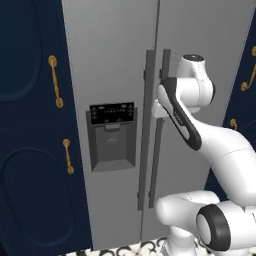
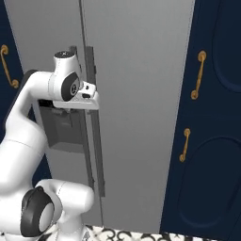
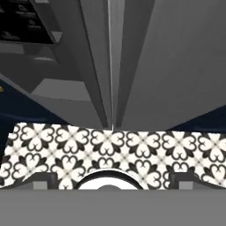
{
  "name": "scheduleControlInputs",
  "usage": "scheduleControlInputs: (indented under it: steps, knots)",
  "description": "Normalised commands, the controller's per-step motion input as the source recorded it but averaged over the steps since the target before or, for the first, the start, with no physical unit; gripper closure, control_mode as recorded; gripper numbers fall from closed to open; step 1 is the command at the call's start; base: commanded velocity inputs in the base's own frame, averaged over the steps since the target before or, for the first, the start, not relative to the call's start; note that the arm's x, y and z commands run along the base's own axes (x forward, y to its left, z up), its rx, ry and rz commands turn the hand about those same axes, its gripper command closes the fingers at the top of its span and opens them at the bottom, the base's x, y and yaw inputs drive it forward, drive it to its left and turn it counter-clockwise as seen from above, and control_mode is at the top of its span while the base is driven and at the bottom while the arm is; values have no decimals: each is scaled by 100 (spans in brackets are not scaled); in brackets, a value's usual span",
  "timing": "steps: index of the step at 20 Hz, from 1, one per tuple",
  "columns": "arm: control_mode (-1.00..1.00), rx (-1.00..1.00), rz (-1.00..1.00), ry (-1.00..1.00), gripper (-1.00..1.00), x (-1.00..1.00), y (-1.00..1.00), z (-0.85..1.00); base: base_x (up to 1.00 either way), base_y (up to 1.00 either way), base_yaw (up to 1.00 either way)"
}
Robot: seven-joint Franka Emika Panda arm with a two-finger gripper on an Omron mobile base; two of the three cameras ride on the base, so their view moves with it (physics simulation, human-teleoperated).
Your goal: Take the strawberry from the fridge and place it on top of the pancake, located on the dining counter.
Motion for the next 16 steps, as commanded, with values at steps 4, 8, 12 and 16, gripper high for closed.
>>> scheduleControlInputs:
  steps: [4,8,12,16]
  knots:
    - [100,0,0,0,-100,0,0,0,-34,21,-3]
    - [-100,0,-1,0,-100,-14,1,-4,-39,11,-2]
    - [-100,0,-2,0,-100,-17,3,-7,0,0,0]
    - [-100,2,3,-20,-100,41,-5,-19,0,0,0]
